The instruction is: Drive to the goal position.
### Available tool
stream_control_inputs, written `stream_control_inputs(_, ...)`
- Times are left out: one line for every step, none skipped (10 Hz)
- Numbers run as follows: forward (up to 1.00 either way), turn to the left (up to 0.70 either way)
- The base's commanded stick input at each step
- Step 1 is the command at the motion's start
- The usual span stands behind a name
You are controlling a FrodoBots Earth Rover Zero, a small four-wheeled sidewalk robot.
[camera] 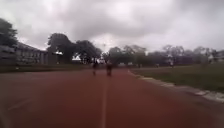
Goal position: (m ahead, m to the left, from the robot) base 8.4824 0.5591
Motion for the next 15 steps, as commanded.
stream_control_inputs(0.5,0.02)
stream_control_inputs(0.5,0.02)
stream_control_inputs(0.5,0.02)
stream_control_inputs(0.5,0.02)
stream_control_inputs(0.5,0.02)
stream_control_inputs(0.5,0.02)
stream_control_inputs(0.5,0.02)
stream_control_inputs(0.5,0.02)
stream_control_inputs(0.5,0.02)
stream_control_inputs(0.5,0.02)
stream_control_inputs(0.5,0.02)
stream_control_inputs(0.5,0.02)
stream_control_inputs(0.5,0.02)
stream_control_inputs(0.5,0.02)
stream_control_inputs(0.5,0.02)
